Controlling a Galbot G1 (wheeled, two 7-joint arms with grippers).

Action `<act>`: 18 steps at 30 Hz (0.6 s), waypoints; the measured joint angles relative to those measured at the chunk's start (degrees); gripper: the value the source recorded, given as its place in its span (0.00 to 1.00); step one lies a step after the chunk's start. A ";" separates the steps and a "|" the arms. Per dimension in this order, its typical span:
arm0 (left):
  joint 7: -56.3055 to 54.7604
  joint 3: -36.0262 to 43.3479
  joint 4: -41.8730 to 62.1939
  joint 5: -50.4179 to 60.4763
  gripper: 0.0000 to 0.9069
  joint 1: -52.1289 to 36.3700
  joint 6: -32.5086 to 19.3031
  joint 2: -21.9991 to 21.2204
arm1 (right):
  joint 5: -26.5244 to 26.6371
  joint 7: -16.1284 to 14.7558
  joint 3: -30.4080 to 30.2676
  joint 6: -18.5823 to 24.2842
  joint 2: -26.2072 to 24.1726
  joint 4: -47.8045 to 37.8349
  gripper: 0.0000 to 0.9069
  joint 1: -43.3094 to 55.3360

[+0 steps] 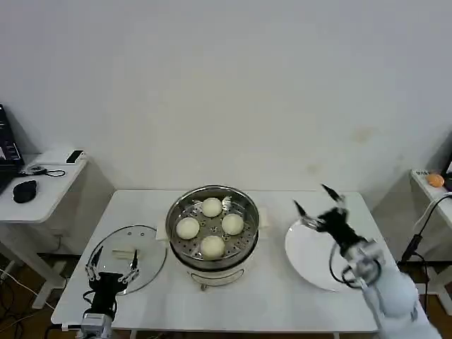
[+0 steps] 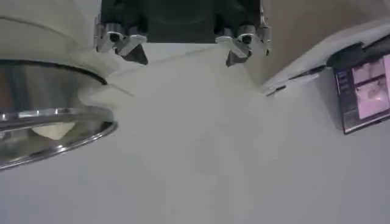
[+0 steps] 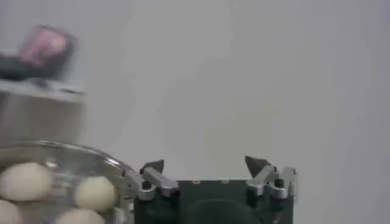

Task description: Take steamed baozi put them in steamer then cover it.

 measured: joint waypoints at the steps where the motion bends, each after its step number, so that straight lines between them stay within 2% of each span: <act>1: -0.14 -0.13 -0.02 0.50 1.00 0.03 -0.08 0.07 | -0.13 -0.20 1.13 1.03 1.43 -0.17 1.00 -1.81; 9: -1.09 -1.51 0.59 8.90 1.00 -0.29 -0.72 1.06 | -0.53 -0.76 4.97 7.59 9.16 -0.35 1.00 -10.16; 18: 1.22 -5.78 2.97 26.38 1.00 0.02 -2.02 4.13 | -1.55 0.31 5.72 10.42 13.86 0.94 1.00 -14.64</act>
